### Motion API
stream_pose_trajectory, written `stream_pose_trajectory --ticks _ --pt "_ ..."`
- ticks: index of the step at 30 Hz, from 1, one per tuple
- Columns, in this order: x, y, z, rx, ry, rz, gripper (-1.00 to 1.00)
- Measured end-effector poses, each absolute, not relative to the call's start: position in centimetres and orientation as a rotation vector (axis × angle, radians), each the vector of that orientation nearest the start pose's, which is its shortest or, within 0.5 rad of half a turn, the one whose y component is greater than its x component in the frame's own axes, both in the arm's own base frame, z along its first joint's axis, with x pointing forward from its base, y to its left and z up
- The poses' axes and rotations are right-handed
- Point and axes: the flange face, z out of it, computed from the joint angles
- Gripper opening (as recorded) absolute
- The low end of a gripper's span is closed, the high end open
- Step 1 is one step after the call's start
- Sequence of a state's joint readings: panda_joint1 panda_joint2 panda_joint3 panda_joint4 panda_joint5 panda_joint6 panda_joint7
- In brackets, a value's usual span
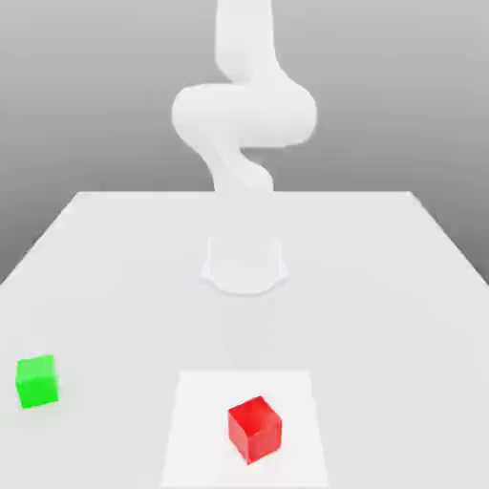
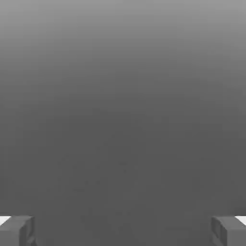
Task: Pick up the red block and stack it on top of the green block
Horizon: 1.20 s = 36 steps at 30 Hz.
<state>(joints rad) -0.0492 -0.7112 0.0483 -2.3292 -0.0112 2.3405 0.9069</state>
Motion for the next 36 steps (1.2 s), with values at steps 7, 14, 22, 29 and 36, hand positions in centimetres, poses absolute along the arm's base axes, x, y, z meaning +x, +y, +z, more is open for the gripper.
stream_pose_trajectory --ticks 7,14,22,29,36 --pt "45.1 0.7 53.1 -2.390 1.607 -0.700 0.00" --pt "47.4 0.3 38.9 -2.259 1.994 -0.433 0.00" --pt "44.9 0.8 24.1 -2.010 2.388 -0.088 0.00" --pt "43.8 1.3 15.2 -1.932 2.475 -0.001 -1.00" --pt "43.8 1.3 14.9 -1.931 2.474 -0.002 -1.00"
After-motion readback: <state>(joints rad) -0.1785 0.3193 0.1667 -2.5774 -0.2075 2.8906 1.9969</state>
